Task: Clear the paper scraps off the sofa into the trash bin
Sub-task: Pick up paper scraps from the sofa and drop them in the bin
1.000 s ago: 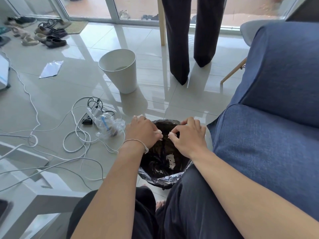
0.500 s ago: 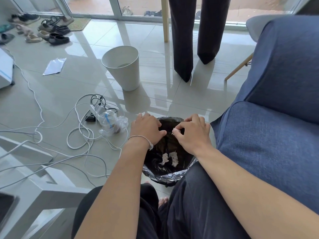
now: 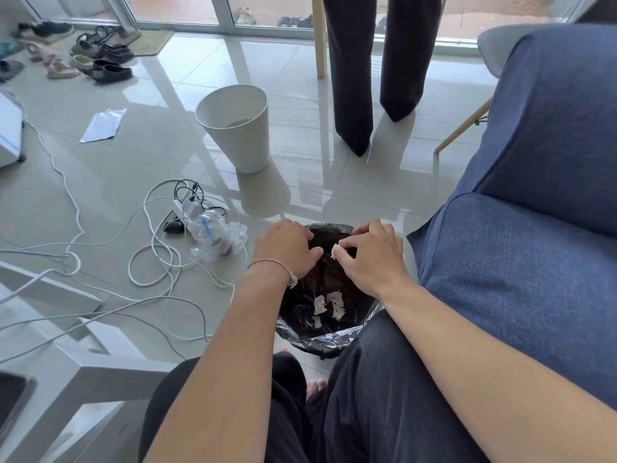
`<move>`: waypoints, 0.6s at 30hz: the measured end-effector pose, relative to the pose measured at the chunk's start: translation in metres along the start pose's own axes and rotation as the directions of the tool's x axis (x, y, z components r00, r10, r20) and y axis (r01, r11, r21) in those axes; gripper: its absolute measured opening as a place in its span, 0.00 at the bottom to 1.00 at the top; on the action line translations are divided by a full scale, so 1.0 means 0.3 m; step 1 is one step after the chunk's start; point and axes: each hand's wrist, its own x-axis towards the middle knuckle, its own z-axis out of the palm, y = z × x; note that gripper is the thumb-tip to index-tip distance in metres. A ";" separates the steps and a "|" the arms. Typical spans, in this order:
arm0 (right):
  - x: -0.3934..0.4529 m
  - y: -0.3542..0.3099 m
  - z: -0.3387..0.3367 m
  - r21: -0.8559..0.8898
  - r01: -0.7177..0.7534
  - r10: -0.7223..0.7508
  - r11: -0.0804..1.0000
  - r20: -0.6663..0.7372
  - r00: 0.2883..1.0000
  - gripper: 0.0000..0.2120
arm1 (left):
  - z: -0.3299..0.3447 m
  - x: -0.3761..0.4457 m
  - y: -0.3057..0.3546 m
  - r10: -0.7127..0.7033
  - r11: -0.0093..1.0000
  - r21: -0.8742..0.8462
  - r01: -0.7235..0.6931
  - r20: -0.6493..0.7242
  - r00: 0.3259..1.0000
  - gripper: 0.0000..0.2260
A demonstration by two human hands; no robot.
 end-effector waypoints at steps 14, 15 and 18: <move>0.013 0.016 -0.020 0.125 -0.058 0.065 0.990 -0.053 0.996 0.12 | 0.027 -0.007 0.054 0.029 0.995 -0.091 -0.027 0.023 0.999 0.20; 0.013 0.019 -0.028 0.149 -0.065 0.075 0.987 -0.059 0.995 0.12 | 0.031 -0.012 0.067 0.036 0.994 -0.105 -0.035 0.014 0.999 0.20; -0.011 0.041 -0.077 0.265 -0.073 0.103 0.961 -0.101 0.989 0.11 | 0.038 -0.033 0.115 0.064 0.976 -0.207 -0.072 -0.046 0.997 0.18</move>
